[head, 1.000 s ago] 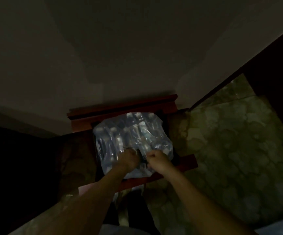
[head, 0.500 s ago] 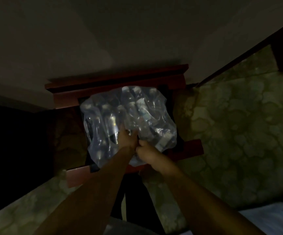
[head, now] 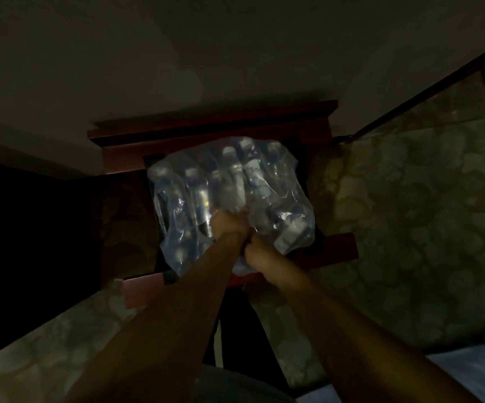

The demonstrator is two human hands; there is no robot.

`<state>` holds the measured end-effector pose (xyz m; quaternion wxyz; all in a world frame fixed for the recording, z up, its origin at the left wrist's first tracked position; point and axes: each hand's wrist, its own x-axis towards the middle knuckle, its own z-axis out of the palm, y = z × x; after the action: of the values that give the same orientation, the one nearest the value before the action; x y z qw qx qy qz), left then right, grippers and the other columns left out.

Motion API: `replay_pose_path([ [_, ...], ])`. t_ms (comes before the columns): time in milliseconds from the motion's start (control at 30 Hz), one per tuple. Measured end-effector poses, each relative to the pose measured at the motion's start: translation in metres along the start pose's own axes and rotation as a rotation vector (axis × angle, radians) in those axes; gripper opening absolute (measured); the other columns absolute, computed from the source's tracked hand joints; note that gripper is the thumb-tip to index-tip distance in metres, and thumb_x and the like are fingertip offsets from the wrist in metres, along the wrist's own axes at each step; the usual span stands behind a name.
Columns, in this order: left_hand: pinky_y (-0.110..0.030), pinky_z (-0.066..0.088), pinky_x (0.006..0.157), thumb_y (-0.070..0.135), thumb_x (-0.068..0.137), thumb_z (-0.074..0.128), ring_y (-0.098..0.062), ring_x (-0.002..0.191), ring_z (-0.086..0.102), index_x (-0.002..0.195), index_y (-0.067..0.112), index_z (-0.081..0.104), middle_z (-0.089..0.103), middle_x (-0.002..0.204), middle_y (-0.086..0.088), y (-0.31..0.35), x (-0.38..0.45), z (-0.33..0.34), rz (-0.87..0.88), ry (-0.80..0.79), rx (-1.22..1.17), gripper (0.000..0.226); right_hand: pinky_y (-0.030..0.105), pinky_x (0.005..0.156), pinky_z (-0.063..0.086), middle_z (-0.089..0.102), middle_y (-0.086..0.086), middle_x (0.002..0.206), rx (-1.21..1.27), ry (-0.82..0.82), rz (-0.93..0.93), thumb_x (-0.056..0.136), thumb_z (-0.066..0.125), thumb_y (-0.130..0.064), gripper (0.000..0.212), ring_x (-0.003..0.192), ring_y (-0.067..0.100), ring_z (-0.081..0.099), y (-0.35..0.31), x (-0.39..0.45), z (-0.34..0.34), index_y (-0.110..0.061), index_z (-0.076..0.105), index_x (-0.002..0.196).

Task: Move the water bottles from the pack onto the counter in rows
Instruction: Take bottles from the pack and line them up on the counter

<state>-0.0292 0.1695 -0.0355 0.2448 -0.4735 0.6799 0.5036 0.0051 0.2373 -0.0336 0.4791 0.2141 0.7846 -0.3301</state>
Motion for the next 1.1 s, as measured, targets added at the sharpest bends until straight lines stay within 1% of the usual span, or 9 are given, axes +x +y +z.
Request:
replay_pose_path([
  [167,-0.025,0.055,0.07,0.018,0.093,0.062,-0.03,0.098,0.067,0.099,0.007,0.067,0.073,0.077,-0.002,-0.015,0.001,-0.024,-0.077,-0.243,-0.113,0.014,0.04,0.118,0.021,0.019,0.017,0.159,0.063,0.101,-0.034,0.103,0.037,-0.022,0.056,0.145,0.031,0.023,-0.008,-0.004,0.015,-0.009,0.016,0.154],
  [333,-0.042,0.057,0.087,0.034,0.094,0.058,-0.025,0.085,0.066,0.083,0.011,0.065,0.069,0.087,-0.01,-0.014,-0.007,-0.053,0.018,-0.179,-0.055,0.027,0.036,0.116,0.017,-0.004,0.016,0.162,-0.028,0.156,-0.094,0.099,0.05,-0.033,0.081,0.148,0.033,0.009,-0.011,0.0,0.028,-0.014,-0.004,0.155],
  [433,-0.036,0.055,0.076,0.038,0.095,0.056,-0.02,0.077,0.063,0.074,0.018,0.06,0.064,0.078,-0.003,-0.017,-0.014,-0.062,0.085,-0.188,0.031,0.029,0.039,0.119,0.013,-0.016,0.016,0.161,-0.1,0.232,-0.113,0.09,0.061,-0.047,0.104,0.149,0.034,0.0,-0.01,0.012,0.026,-0.02,-0.018,0.153],
  [533,-0.034,0.055,0.075,0.052,0.089,0.055,-0.022,0.084,0.065,0.095,0.01,0.067,0.069,0.086,-0.006,-0.021,-0.017,-0.066,0.148,-0.176,0.096,0.044,0.043,0.119,0.016,-0.016,0.02,0.16,-0.182,0.31,-0.155,0.085,0.066,-0.049,0.116,0.149,0.037,0.001,-0.013,0.022,0.02,-0.021,-0.028,0.149],
  [600,-0.03,0.053,0.069,0.057,0.086,0.055,-0.023,0.085,0.067,0.104,0.008,0.068,0.071,0.094,-0.009,-0.023,-0.017,-0.068,0.145,-0.153,0.119,0.053,0.046,0.119,0.022,-0.006,0.022,0.161,-0.189,0.362,-0.133,0.09,0.059,-0.046,0.104,0.148,0.039,0.008,-0.014,0.031,0.017,-0.02,-0.022,0.151],
  [767,-0.028,0.048,0.062,0.053,0.089,0.056,-0.023,0.079,0.067,0.096,0.008,0.069,0.071,0.086,-0.01,-0.024,-0.015,-0.074,0.172,-0.178,0.172,0.048,0.034,0.082,0.048,0.059,0.017,0.127,-0.176,0.347,-0.058,0.101,0.042,-0.025,0.043,0.108,0.029,0.06,-0.021,0.045,0.008,-0.007,0.04,0.14],
  [900,-0.029,0.053,0.068,0.063,0.083,0.058,-0.02,0.081,0.069,0.101,0.011,0.071,0.074,0.094,-0.008,-0.028,-0.013,-0.081,0.175,-0.239,0.185,0.056,0.025,0.08,0.038,0.059,0.013,0.114,-0.146,0.507,-0.011,0.105,0.031,-0.037,0.035,0.102,0.025,0.056,-0.026,0.053,0.006,-0.015,0.045,0.128],
  [967,-0.033,0.059,0.07,0.064,0.079,0.061,-0.02,0.08,0.07,0.098,0.013,0.072,0.074,0.093,-0.007,-0.028,-0.016,-0.085,0.151,-0.312,0.125,0.056,0.016,0.085,0.033,0.052,0.016,0.133,-0.092,0.577,0.08,0.105,0.028,-0.038,0.045,0.113,0.026,0.053,-0.025,0.067,0.006,-0.014,0.034,0.142],
  [1100,-0.027,0.057,0.059,0.055,0.087,0.06,-0.02,0.065,0.069,0.087,0.016,0.067,0.073,0.082,-0.008,-0.023,-0.025,-0.089,0.08,-0.397,0.066,0.04,0.048,0.105,0.041,0.034,0.019,0.149,-0.002,0.487,0.134,0.096,0.048,-0.039,0.064,0.129,0.037,0.044,-0.019,0.089,0.001,-0.014,0.021,0.148],
])
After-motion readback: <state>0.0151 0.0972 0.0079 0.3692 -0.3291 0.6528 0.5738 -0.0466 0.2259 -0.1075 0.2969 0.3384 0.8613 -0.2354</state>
